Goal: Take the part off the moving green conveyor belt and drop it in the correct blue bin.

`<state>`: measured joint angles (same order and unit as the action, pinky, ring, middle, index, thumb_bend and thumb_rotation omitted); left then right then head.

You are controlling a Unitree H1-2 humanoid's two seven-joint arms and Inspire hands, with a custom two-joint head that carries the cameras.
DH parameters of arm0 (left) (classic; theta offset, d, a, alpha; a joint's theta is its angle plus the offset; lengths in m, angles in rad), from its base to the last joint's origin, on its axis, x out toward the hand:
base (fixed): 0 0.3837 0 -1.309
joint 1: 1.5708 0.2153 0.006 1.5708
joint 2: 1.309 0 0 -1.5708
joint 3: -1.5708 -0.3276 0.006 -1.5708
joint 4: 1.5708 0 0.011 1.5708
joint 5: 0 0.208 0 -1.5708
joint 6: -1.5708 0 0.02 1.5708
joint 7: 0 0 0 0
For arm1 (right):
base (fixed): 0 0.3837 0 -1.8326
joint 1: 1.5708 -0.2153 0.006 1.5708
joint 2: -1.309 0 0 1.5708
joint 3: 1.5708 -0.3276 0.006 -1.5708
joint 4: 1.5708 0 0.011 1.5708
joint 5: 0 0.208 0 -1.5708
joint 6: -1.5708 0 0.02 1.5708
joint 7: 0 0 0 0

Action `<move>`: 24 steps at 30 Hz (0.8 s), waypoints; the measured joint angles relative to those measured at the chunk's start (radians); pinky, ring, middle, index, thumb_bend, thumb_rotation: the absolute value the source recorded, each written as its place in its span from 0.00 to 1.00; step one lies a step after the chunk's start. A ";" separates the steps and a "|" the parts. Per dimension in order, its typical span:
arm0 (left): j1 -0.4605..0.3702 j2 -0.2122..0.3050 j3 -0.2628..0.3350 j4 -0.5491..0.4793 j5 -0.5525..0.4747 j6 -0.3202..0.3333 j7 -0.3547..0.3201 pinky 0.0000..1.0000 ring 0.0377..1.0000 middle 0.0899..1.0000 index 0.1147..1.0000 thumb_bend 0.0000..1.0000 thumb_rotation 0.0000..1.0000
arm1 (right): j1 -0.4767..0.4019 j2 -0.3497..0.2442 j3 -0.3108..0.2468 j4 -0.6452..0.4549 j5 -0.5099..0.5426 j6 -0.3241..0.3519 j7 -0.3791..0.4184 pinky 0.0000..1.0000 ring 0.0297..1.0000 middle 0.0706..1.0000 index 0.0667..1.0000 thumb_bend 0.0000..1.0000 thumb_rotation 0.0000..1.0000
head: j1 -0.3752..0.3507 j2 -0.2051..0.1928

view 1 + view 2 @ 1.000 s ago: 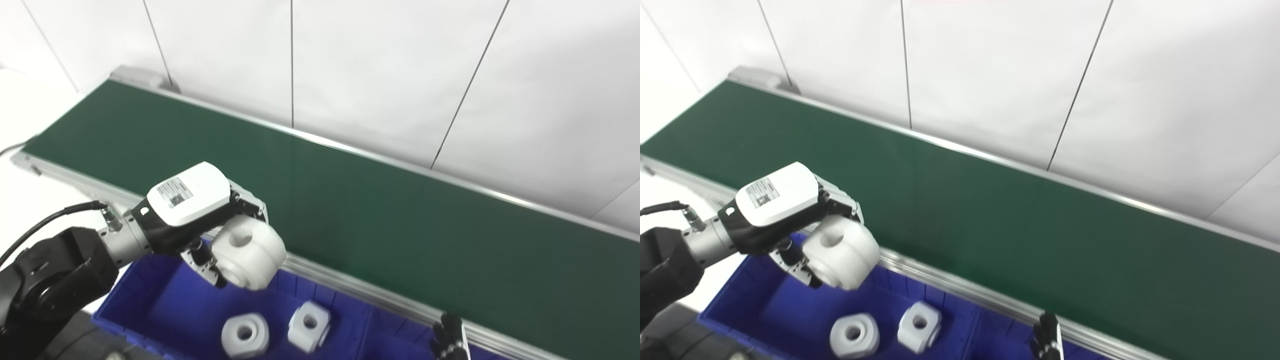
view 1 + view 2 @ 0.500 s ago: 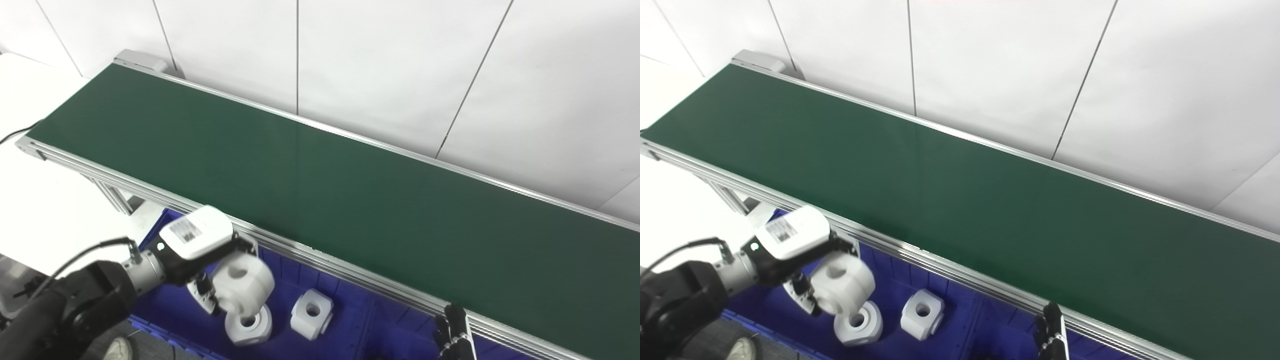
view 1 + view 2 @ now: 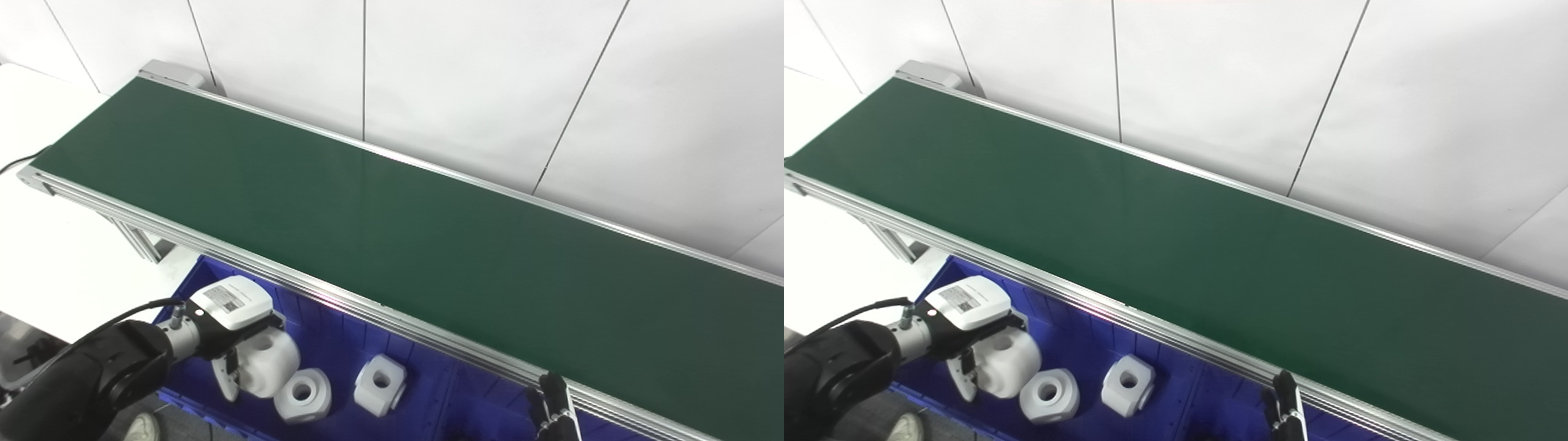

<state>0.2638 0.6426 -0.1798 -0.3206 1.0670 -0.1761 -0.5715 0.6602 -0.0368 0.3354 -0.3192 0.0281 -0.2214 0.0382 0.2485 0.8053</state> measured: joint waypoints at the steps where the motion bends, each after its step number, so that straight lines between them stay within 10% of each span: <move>1: 0.001 0.006 -0.003 -0.003 0.011 -0.001 -0.002 0.83 0.87 0.89 0.83 0.91 0.76 | 0.000 -0.001 0.000 0.000 0.002 0.000 0.000 0.99 0.95 0.98 0.98 0.76 0.96 | -0.003 -0.002; 10: 0.039 0.019 0.018 -0.114 -0.003 -0.027 0.034 0.81 0.84 0.88 0.82 0.88 0.84 | 0.003 -0.008 -0.005 0.000 0.005 0.000 0.003 0.96 0.94 0.97 0.97 0.77 0.94 | -0.009 0.000; 16: 0.091 -0.004 0.094 -0.338 -0.263 0.021 0.026 0.76 0.82 0.87 0.81 0.84 0.80 | 0.010 -0.013 -0.006 -0.001 0.007 0.000 0.004 0.94 0.92 0.95 0.95 0.76 0.92 | -0.031 0.005; 24: 0.131 -0.307 0.087 -0.494 -0.673 0.034 0.204 0.69 0.82 0.84 0.81 0.83 0.83 | 0.010 0.010 0.002 -0.001 -0.035 0.000 0.001 0.89 0.88 0.91 0.91 0.79 0.90 | -0.222 0.031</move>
<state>0.3946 0.3356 -0.0925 -0.8150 0.3939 -0.1419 -0.3680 0.6701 -0.0272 0.3369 -0.3200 -0.0068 -0.2211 0.0388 0.0267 0.8359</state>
